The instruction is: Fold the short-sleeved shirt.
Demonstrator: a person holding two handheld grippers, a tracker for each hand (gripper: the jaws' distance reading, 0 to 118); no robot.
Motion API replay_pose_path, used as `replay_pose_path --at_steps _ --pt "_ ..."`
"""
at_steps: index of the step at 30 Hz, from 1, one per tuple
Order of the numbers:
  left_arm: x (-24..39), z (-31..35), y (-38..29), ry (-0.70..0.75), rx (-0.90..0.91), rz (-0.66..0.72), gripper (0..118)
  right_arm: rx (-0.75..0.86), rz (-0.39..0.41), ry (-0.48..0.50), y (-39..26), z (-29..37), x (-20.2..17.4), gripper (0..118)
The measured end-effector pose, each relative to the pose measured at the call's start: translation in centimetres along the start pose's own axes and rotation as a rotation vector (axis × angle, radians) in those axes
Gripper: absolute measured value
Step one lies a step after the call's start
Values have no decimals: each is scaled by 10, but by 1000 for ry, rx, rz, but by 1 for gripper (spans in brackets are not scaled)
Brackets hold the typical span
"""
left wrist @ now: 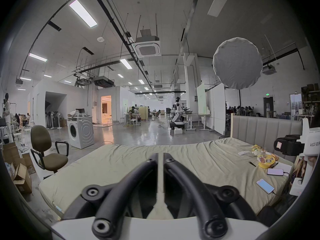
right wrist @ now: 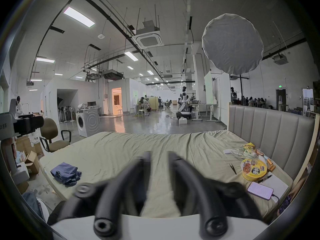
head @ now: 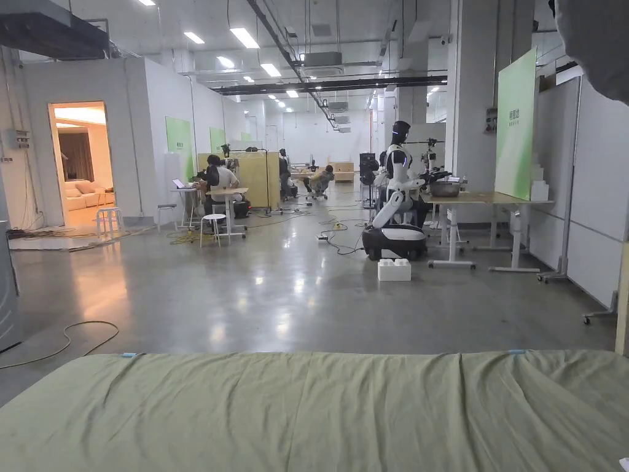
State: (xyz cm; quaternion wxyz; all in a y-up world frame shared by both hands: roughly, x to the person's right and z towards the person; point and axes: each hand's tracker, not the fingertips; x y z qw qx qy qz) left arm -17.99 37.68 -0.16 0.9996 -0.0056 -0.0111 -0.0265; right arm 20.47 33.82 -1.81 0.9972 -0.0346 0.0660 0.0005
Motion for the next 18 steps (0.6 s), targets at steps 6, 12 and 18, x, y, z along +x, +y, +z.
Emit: replay_pose_path --at_steps 6,12,18 --pt "2 -1 1 -2 12 16 118 0 -63 7 2 0 2 115" --pt "3 3 3 -31 56 41 118 7 -50 8 2 0 -1 118" --pt "3 3 3 -12 35 31 118 31 -53 12 6 3 -3 118"
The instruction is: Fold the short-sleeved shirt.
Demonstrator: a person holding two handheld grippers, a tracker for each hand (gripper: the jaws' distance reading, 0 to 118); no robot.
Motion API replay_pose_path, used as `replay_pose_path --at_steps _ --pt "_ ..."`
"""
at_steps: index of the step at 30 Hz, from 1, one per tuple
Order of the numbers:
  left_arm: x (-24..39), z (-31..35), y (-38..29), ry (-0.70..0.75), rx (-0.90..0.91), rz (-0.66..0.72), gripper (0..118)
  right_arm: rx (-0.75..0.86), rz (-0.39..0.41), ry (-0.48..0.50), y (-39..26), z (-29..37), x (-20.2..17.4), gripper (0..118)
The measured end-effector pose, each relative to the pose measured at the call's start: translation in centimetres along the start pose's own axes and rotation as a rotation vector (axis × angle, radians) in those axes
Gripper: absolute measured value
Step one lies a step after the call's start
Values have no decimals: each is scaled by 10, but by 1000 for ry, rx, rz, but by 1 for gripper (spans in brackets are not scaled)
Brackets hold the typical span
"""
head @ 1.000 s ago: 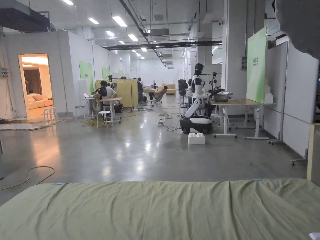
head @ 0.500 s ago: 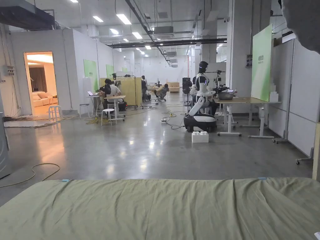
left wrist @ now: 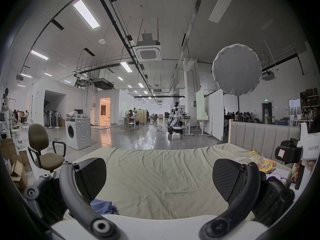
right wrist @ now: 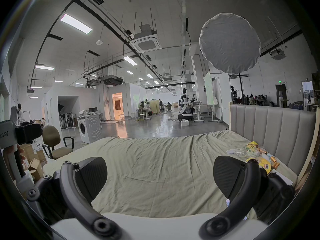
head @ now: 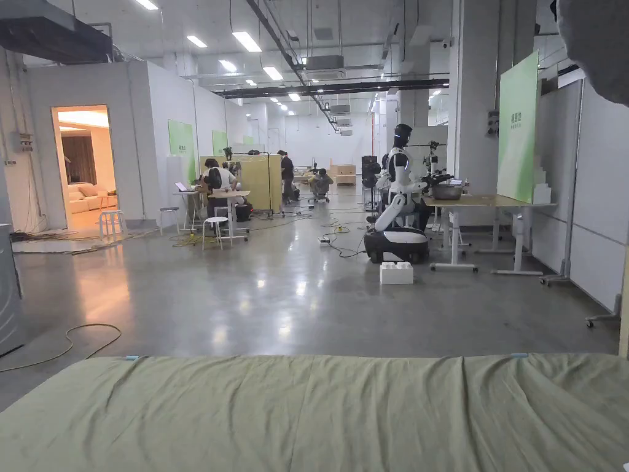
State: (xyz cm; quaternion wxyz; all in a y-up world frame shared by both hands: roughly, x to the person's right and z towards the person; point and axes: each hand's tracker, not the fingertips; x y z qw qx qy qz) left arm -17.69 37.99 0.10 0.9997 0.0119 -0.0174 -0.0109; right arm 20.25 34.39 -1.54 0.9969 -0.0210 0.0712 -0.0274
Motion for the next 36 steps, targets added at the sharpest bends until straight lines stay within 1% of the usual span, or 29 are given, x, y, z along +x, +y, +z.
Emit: replay_pose_path --at_steps 5,7,14,16,17,20,21,22,24,25,26,27,28,29,30,31,34,36 --pt "-2 1 -1 0 -9 19 118 -5 -33 11 1 0 2 118" --pt "-2 1 -1 -4 -13 23 118 -25 -61 15 -2 -1 4 118" --pt "-1 0 -2 -2 -23 11 118 -24 -59 13 -2 -1 3 118" --pt "-1 0 -2 -2 -25 15 118 -27 -73 18 -2 -2 4 118" --pt "-1 0 -3 -3 -26 19 118 -24 -88 23 -1 -3 5 118" --pt "-1 -1 -3 -5 -32 23 118 -61 -197 36 3 -7 9 118" --pt "-1 -2 -3 -4 -35 24 118 -65 -221 29 5 -9 8 118" --pt "-1 -2 -4 -4 -38 24 118 -89 -242 -9 7 -9 6 118" --pt "-1 -3 -4 -4 -43 25 118 -150 -269 -124 14 -10 1 118" --pt "-1 -3 -3 -5 -45 26 118 -187 -279 -190 18 -12 -1 118" --pt "-1 -3 -3 -6 -46 26 118 -244 -308 -285 22 -15 -2 118" --pt "-1 -3 -3 -8 -46 24 118 -310 -327 -352 26 -18 -2 118" --pt "0 -3 -3 -8 -45 24 118 -335 -329 -354 28 -21 0 118" --pt "0 -3 -3 -7 -45 24 118 -340 -326 -308 27 -22 4 118" --pt "0 -3 -3 -8 -45 25 118 -308 -343 -254 24 -20 7 118" --pt "0 -2 -3 -8 -45 26 118 -281 -364 -226 21 -17 10 118" --pt "0 -3 -3 -14 -43 30 118 -292 -413 -216 19 -16 12 118" --pt "2 -3 -2 -15 -43 26 118 -296 -400 -211 18 -15 10 118"
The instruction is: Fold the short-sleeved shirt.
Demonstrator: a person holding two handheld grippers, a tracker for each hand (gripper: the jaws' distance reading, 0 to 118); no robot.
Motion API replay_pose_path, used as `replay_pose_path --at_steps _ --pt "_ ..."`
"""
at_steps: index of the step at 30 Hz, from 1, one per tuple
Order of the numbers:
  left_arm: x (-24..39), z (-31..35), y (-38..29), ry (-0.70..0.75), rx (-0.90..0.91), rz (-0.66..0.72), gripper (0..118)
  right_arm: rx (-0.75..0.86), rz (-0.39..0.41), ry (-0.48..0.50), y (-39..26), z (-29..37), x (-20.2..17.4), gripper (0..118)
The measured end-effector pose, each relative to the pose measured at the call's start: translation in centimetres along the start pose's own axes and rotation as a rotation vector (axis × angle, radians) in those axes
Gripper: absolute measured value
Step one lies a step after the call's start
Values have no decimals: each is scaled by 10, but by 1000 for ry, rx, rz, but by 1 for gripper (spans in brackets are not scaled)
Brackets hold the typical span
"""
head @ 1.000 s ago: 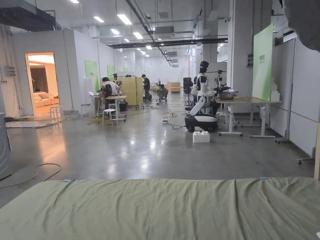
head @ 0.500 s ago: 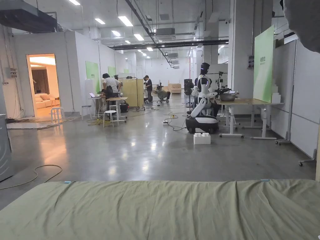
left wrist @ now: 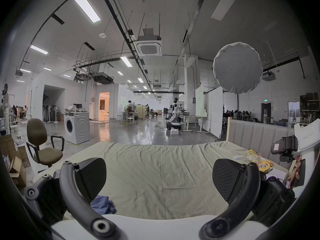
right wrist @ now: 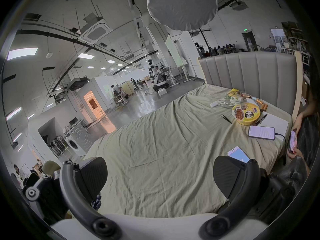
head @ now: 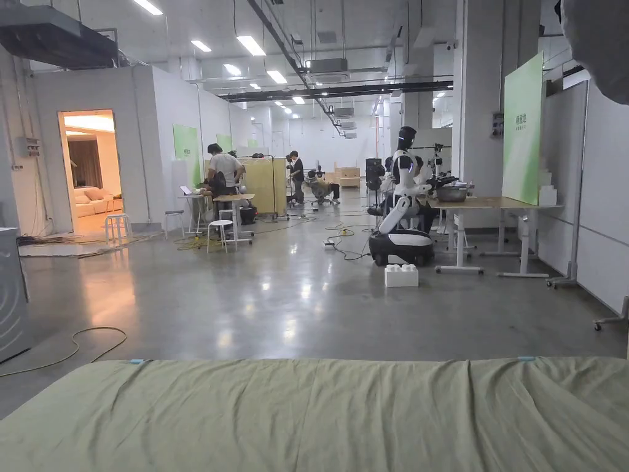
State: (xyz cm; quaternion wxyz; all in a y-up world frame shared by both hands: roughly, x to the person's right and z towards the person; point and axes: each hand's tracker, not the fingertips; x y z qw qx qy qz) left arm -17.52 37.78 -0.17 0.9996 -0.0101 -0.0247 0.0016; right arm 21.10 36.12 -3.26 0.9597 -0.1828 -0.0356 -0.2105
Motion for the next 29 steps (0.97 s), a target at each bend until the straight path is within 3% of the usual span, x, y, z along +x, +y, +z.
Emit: replay_pose_path --at_steps 5,13,17,20,22,26,29 --pt "2 -1 0 -8 -5 -2 118 53 151 -66 -3 2 -14 118" --pt "2 -2 0 -11 -11 0 118 89 152 -46 -8 4 -20 118" --pt "1 -3 0 -14 -10 11 118 144 184 152 -11 4 -15 118" --pt "0 -1 4 -18 -18 50 118 241 243 382 -17 7 -3 118" --pt "-2 1 9 -32 -11 117 118 239 240 304 -20 11 -12 118" --pt "-1 2 10 -35 8 76 118 302 322 232 -22 14 -20 118" --pt "-1 2 11 -20 23 42 118 293 301 256 -19 14 -18 118"
